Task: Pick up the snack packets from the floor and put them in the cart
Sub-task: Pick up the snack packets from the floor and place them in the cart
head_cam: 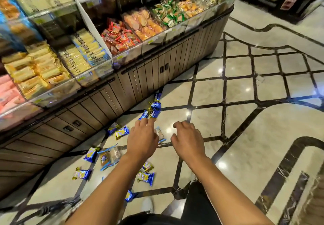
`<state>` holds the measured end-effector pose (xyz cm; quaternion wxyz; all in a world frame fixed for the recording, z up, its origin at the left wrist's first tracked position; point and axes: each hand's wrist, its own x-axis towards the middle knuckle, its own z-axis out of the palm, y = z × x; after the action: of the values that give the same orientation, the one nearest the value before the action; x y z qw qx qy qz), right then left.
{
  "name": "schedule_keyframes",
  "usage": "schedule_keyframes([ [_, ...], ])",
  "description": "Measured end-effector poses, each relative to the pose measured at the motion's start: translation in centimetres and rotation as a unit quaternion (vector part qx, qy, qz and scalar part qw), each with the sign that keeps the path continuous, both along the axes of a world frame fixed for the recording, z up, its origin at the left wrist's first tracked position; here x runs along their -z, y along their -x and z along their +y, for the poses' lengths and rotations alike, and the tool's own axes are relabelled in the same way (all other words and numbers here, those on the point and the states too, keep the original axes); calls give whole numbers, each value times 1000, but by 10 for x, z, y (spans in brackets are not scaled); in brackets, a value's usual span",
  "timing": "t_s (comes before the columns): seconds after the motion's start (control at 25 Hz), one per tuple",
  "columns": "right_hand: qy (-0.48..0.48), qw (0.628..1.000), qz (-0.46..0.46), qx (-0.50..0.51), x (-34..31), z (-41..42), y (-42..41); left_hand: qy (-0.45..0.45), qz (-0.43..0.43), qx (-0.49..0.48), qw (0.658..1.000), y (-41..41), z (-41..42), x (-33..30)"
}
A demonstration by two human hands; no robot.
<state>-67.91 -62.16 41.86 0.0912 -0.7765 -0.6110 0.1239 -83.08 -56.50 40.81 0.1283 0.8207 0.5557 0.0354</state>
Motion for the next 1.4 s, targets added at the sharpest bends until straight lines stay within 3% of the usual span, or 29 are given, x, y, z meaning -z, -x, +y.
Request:
schedule_keyframes([
  [0.4,10,995,32,-94,1,111,-161,5,12,-113,993,-156,78,-6],
  [0.64,28,989,17,-143,8,189,-210,52,11,-181,982,-192,130,14],
  [1.2,76,955,-23,-287,27,436,-212,67,8,-332,941,-192,333,31],
  [1.4,53,921,-48,-384,36,515,-216,66,44,-378,922,-208,384,31],
])
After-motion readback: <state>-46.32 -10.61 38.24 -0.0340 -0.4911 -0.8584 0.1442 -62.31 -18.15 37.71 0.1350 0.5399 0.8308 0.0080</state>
